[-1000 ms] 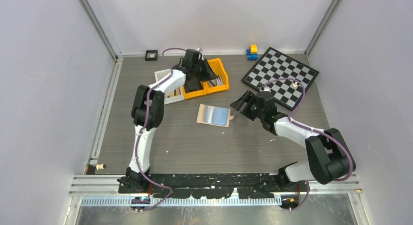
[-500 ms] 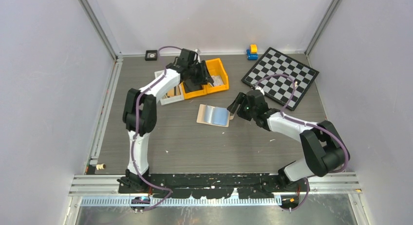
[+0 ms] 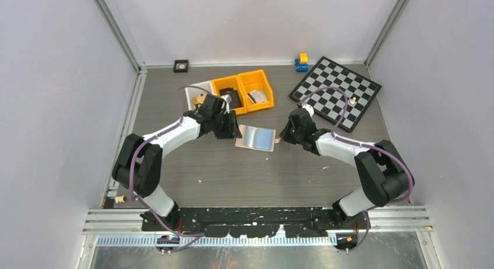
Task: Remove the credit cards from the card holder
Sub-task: Close the card holder at the center of the board.
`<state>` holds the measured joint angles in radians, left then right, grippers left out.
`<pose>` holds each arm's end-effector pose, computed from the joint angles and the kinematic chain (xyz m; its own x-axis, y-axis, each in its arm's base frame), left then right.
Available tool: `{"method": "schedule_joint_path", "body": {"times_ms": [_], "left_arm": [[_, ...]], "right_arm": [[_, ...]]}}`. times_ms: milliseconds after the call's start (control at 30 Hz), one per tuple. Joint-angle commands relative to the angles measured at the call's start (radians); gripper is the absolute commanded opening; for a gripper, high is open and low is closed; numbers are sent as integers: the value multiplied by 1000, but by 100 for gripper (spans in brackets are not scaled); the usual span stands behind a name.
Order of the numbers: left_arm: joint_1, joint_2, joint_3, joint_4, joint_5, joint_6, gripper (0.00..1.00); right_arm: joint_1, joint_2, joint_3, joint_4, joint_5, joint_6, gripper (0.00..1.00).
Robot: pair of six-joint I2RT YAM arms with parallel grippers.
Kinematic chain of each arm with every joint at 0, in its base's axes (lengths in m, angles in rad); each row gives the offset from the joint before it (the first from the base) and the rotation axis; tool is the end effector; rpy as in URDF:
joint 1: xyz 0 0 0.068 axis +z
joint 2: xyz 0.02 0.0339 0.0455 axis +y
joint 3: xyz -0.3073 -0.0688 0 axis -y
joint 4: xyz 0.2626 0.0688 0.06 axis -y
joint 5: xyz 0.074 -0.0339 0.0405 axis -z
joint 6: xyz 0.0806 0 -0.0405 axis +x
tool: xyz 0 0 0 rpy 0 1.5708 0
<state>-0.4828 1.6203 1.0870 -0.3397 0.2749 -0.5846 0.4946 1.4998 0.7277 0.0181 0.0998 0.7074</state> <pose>0.3346 -0.2001 0.2224 -0.8978 -0.1291 -0.4210 0.1269 0.8397 -0.5281 0.3036 0.1546 0.1743 -0.7233 0.3446 -0.5984 0.0812 0.9030 0.4219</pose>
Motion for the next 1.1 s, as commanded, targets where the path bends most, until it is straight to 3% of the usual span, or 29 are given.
{"method": "schedule_joint_path", "body": {"times_ms": [0, 200, 367, 767, 1067], "left_arm": [[4, -30, -78, 108, -54, 44, 42], [18, 70, -44, 86, -82, 50, 34], [50, 87, -48, 94, -62, 41, 1], [50, 201, 31, -15, -89, 60, 0], [62, 264, -10, 161, 251, -51, 0]], "right_arm": [[-2, 18, 39, 23, 7, -17, 1], [-2, 33, 37, 48, -26, -21, 1], [-1, 43, 44, 42, -28, -23, 1], [-1, 43, 46, 43, -44, -20, 1], [-1, 52, 46, 51, -54, -16, 0]]}}
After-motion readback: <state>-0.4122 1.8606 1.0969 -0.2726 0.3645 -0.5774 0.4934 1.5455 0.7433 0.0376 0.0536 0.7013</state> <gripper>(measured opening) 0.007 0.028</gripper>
